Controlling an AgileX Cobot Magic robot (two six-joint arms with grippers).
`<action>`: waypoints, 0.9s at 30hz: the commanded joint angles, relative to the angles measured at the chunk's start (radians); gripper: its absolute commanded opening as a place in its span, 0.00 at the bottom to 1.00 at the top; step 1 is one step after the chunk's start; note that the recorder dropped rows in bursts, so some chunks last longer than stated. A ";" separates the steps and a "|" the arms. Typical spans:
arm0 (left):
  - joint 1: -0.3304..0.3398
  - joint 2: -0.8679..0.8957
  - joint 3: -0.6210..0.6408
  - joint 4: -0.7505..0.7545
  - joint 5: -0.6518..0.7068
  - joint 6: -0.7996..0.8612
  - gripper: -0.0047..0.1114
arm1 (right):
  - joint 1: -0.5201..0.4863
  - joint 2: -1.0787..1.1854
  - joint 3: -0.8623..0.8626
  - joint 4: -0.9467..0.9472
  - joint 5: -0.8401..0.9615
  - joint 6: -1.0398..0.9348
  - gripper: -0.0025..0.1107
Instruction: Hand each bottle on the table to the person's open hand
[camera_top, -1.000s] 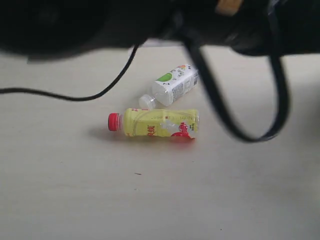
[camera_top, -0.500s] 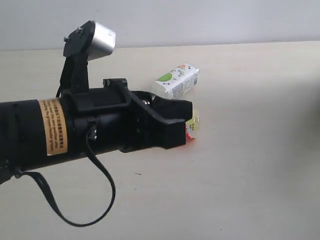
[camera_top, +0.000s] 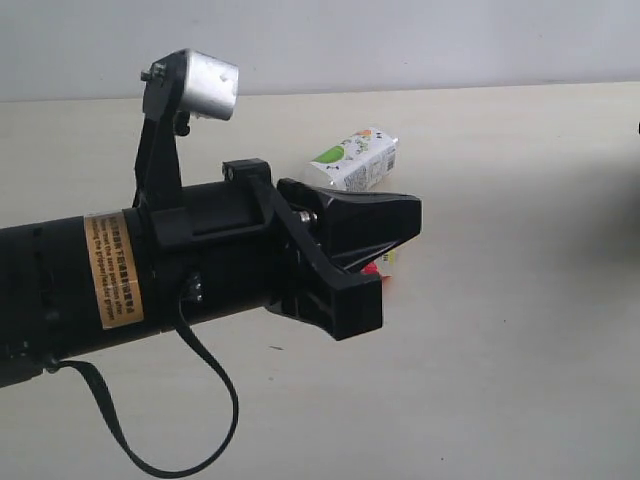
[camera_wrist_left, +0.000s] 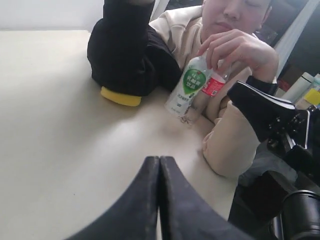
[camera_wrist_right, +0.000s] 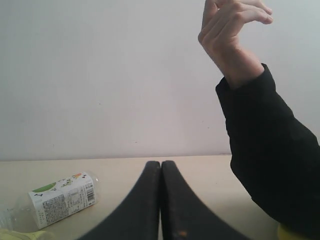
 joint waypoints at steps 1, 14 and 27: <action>0.002 0.004 0.002 0.007 -0.019 0.006 0.05 | -0.005 -0.006 0.005 0.001 -0.014 -0.003 0.02; 0.015 0.004 -0.002 -0.025 0.013 0.678 0.05 | -0.005 -0.006 0.005 0.001 -0.014 -0.003 0.02; 0.144 0.004 -0.011 -0.035 0.192 0.847 0.04 | -0.005 -0.006 0.005 0.001 -0.014 -0.003 0.02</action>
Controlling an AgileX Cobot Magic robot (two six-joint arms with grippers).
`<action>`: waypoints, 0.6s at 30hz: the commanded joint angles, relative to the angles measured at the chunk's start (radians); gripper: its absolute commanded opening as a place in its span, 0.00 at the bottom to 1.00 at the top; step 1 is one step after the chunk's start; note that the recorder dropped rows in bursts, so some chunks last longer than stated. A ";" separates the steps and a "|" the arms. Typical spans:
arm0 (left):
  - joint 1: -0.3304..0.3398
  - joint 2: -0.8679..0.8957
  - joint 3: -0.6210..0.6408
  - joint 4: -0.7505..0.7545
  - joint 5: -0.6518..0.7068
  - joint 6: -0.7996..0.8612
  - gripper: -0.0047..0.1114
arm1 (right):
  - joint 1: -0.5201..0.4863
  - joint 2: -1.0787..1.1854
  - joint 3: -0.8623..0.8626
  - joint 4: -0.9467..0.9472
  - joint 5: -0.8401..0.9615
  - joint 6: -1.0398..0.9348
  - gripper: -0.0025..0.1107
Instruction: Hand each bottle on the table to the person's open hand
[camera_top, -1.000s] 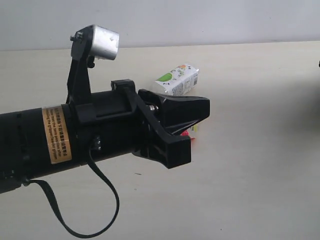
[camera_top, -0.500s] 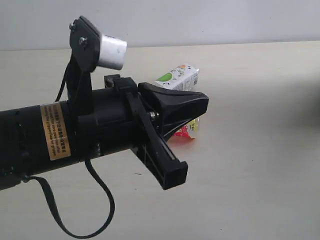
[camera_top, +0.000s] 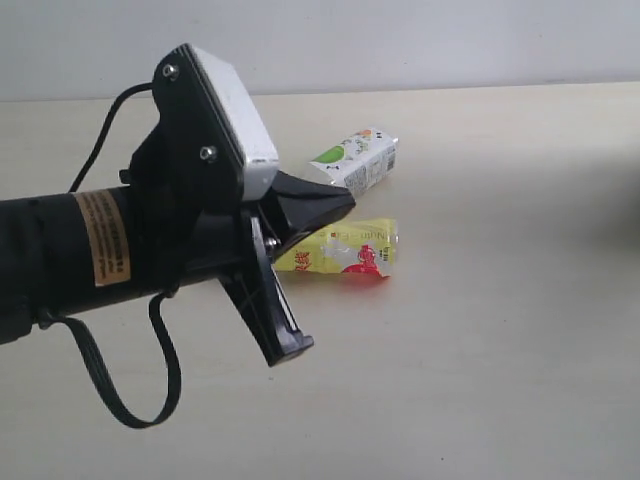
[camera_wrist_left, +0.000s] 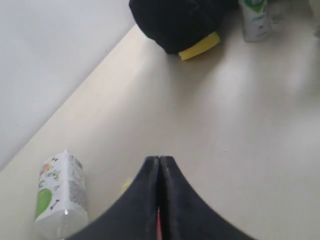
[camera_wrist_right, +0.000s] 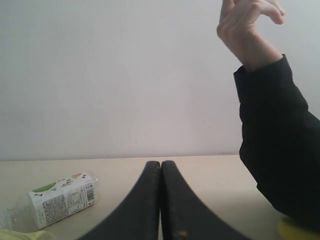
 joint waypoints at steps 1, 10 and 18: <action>0.055 0.004 -0.007 -0.017 0.021 0.007 0.04 | -0.005 -0.006 0.005 0.001 -0.014 -0.003 0.02; 0.068 0.004 -0.007 -0.017 0.016 0.007 0.04 | -0.005 -0.006 0.005 0.001 -0.014 -0.003 0.02; 0.068 0.004 -0.007 -0.017 0.016 0.007 0.04 | -0.005 -0.006 0.005 0.001 -0.014 -0.003 0.02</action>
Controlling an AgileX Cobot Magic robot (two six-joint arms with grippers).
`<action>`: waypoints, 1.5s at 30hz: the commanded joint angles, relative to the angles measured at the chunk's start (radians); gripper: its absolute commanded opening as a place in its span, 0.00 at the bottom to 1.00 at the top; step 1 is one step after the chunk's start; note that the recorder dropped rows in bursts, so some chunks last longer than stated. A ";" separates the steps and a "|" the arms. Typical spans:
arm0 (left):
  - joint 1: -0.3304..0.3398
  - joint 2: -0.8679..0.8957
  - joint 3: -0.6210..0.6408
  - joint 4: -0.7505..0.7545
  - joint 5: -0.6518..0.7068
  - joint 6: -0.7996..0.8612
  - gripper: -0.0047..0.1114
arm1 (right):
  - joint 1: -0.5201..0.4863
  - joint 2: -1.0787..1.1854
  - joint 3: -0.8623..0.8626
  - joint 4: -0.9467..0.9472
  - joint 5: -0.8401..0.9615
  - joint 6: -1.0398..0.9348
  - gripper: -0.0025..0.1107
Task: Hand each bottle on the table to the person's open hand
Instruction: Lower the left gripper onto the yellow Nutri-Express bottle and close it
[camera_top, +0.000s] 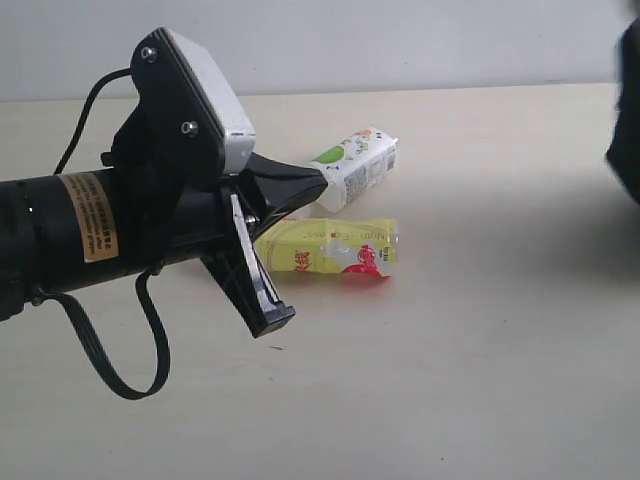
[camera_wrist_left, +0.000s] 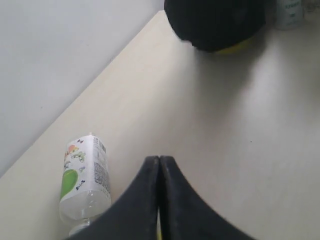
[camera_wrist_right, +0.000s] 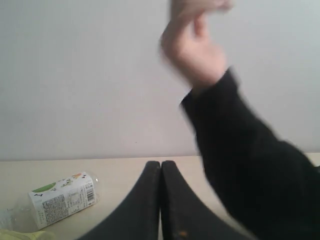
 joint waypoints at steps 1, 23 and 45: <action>0.003 0.004 -0.004 -0.010 -0.003 0.003 0.04 | -0.005 -0.006 0.005 0.001 -0.014 -0.003 0.02; 0.077 0.063 -0.298 -0.084 0.306 0.100 0.04 | -0.005 -0.006 0.005 0.001 -0.014 -0.003 0.02; 0.116 0.658 -0.962 -0.298 1.226 0.962 0.04 | -0.005 -0.006 0.005 0.001 -0.014 -0.003 0.02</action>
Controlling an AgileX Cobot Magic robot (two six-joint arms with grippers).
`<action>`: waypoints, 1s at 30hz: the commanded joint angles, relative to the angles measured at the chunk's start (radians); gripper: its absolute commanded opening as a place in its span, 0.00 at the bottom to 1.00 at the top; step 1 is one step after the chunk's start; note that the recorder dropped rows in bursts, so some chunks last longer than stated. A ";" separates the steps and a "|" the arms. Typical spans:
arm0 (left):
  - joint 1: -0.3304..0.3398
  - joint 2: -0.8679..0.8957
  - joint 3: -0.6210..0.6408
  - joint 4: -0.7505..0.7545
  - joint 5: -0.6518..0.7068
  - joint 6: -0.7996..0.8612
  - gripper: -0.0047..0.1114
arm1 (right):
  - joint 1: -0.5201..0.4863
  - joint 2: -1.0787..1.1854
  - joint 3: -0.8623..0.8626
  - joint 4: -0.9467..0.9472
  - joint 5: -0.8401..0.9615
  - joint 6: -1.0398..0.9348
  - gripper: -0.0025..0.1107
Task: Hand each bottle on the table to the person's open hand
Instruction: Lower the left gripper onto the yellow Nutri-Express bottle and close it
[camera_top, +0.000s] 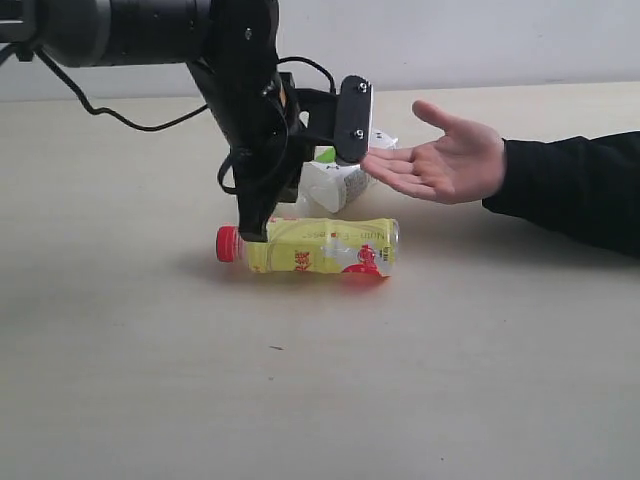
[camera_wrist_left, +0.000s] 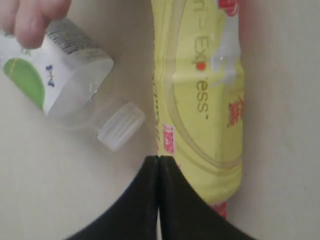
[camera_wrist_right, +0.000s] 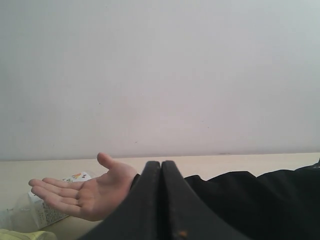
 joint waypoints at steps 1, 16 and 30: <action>-0.012 0.049 -0.020 -0.027 -0.019 0.020 0.09 | -0.005 -0.006 0.005 0.001 -0.014 -0.003 0.02; -0.079 0.059 -0.013 -0.084 -0.164 -0.013 0.65 | -0.005 -0.006 0.005 0.001 -0.014 -0.003 0.02; -0.087 0.142 0.001 -0.084 -0.229 -0.003 0.65 | -0.005 -0.006 0.005 0.001 -0.014 -0.003 0.02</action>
